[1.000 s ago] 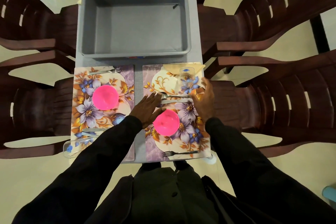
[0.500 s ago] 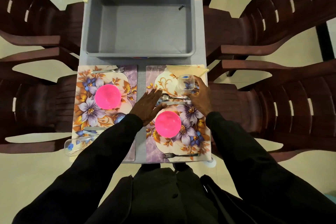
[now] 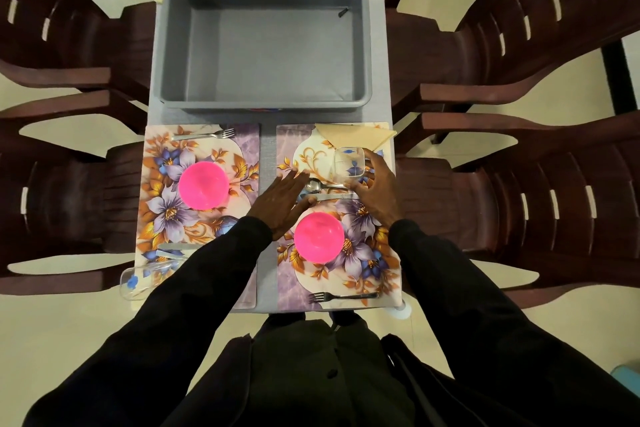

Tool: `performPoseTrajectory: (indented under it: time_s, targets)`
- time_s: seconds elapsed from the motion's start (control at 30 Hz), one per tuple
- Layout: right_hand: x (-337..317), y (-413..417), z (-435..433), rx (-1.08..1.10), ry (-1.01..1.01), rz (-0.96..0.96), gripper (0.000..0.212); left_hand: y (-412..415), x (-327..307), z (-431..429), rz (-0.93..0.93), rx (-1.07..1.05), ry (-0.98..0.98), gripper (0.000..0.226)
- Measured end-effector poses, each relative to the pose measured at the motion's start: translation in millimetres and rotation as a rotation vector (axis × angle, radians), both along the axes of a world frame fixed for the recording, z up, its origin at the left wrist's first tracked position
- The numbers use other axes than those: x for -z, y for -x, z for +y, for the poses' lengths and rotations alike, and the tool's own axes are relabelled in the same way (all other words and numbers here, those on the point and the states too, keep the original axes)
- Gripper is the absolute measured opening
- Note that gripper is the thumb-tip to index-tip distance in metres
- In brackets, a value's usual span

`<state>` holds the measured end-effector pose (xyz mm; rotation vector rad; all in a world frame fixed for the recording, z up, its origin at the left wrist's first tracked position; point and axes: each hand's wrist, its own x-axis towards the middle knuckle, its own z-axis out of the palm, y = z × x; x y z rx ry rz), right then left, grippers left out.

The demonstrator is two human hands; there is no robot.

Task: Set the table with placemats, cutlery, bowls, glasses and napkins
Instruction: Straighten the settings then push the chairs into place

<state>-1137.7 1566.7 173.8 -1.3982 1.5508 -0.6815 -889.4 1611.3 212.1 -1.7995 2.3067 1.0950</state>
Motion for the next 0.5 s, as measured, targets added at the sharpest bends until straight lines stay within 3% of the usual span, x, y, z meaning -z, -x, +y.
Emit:
performPoseTrajectory:
  time_s: [0.1, 0.27, 0.5]
  targets:
    - [-3, 9, 1, -0.022, 0.072, 0.036, 0.067, -1, 4, -8, 0.011, 0.010, 0.016, 0.077]
    - [3, 39, -13, 0.039, 0.218, 0.156, 0.050, -1, 9, -43, 0.012, 0.048, 0.106, 0.059]
    - [38, 56, -56, -0.503, 0.287, 0.497, 0.062, 8, 36, -96, -0.106, 0.221, 0.173, 0.088]
